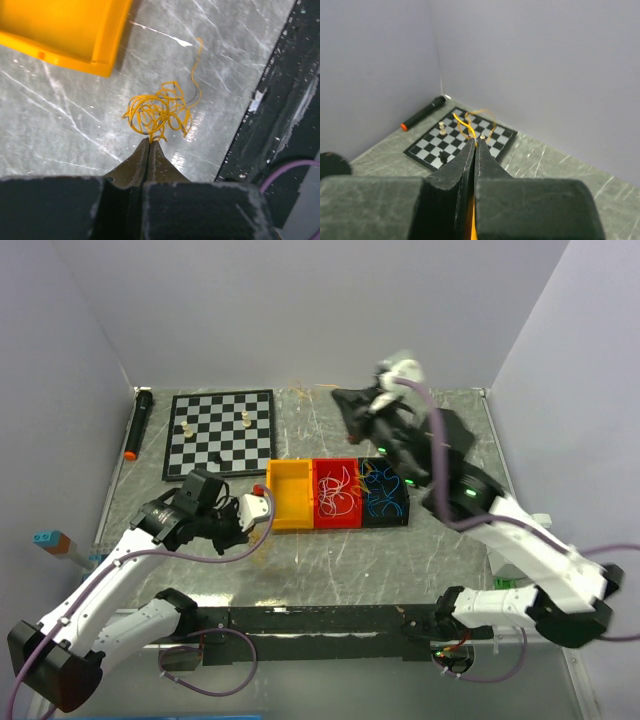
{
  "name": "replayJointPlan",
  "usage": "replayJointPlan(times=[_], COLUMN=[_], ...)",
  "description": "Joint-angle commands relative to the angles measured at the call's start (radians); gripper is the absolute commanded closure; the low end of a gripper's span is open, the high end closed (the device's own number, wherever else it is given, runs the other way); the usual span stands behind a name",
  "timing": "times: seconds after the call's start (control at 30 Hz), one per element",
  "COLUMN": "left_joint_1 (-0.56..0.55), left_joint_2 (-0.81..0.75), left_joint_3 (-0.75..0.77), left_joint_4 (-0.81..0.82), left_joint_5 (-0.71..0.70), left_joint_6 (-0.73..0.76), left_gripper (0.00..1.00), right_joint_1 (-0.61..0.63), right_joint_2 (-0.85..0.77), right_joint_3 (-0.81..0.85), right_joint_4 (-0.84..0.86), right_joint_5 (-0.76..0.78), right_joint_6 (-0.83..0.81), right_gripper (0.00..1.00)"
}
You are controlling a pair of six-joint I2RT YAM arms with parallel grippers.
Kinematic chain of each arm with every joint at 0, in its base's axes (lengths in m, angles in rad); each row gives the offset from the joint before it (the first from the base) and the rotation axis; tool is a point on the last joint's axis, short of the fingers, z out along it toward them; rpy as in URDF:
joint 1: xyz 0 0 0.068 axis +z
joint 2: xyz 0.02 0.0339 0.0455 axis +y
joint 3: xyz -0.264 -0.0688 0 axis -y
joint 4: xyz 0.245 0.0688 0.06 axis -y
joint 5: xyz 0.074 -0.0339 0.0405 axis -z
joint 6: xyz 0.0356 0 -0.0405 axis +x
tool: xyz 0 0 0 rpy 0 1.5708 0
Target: Untangle the cables
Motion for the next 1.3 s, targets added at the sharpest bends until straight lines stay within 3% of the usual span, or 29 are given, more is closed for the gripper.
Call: replayJointPlan(times=[0.0,0.47,0.8,1.27], left_joint_1=[0.002,0.005,0.007,0.007], left_joint_2=[-0.029,-0.042,-0.028,-0.033], left_joint_3=[0.028,0.030,0.050,0.058], left_joint_4=[-0.038,-0.040,-0.035,-0.046], left_joint_5=[0.057,0.082,0.086,0.093], left_joint_6=[0.016,0.000,-0.006,0.005], left_gripper=[0.99,0.99,0.99,0.99], right_joint_1=[-0.002,-0.010,-0.053,-0.051], right_joint_2=[0.090,0.319,0.417,0.470], right_joint_3=[0.022,-0.056,-0.069,0.072], right_joint_4=[0.204,0.420,0.428,0.405], right_joint_5=[0.085,0.178,0.065,-0.032], right_joint_6=[0.048,0.180,0.342,0.303], right_gripper=[1.00,1.00,1.00,1.00])
